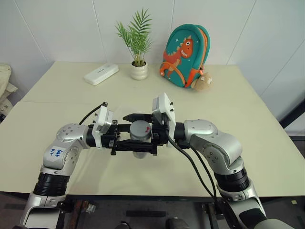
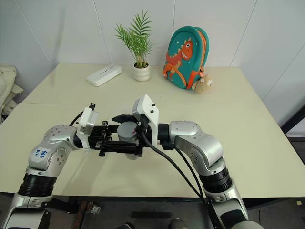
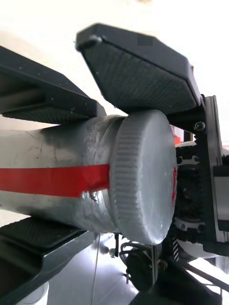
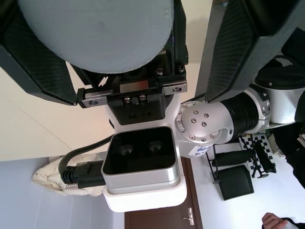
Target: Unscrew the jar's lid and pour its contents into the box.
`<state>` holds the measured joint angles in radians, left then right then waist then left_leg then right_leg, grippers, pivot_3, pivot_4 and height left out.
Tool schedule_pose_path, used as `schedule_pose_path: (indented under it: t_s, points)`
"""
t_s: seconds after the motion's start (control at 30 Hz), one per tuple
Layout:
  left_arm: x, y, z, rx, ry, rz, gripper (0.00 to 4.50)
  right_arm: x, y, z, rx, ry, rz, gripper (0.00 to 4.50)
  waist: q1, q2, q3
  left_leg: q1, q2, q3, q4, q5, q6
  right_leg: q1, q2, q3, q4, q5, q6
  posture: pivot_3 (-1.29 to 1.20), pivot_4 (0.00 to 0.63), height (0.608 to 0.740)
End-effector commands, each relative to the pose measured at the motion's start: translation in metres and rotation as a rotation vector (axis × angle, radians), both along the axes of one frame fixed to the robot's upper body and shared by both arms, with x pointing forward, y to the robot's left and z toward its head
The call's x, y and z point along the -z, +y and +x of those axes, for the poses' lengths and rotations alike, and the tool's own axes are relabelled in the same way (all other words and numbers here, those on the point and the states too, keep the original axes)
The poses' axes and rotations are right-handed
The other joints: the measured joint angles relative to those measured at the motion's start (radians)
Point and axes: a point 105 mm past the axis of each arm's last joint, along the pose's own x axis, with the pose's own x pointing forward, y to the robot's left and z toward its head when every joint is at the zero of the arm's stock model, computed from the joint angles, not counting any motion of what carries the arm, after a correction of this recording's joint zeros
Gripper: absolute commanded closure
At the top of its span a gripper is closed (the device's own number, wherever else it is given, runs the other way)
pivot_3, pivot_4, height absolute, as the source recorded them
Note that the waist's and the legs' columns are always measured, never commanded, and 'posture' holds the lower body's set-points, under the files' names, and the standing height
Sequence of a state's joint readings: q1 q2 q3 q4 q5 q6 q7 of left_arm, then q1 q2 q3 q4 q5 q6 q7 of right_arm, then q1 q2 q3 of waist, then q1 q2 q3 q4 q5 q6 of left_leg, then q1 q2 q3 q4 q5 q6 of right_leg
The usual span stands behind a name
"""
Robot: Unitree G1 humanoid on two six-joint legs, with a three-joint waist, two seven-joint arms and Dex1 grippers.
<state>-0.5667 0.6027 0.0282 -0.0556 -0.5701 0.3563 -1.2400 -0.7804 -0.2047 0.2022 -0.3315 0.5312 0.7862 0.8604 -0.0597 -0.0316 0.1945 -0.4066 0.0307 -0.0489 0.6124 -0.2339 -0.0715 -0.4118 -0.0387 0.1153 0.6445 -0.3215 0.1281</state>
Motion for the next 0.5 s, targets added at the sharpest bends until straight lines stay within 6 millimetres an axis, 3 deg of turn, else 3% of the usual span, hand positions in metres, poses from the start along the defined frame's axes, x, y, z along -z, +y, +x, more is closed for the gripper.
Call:
schedule_pose_path:
  t_s: [0.03,0.5]
  points:
    - [0.004,0.003,0.009,-0.038,0.022,0.016,2.29,-0.028,0.013,-0.039,-0.185,-0.147,0.073,0.02,0.000,0.000,0.000,0.000,0.000,0.000,0.000,0.000,0.000,0.000,0.000,0.000,0.000,0.000,0.000,0.00,0.150,0.740]
    - [0.001,0.006,0.006,0.011,0.001,0.029,2.29,-0.026,0.010,-0.026,-0.127,-0.167,0.057,0.02,0.000,0.000,0.000,0.000,0.000,-0.001,0.000,0.000,0.000,0.000,0.000,-0.001,0.000,0.000,0.000,0.00,0.150,0.740]
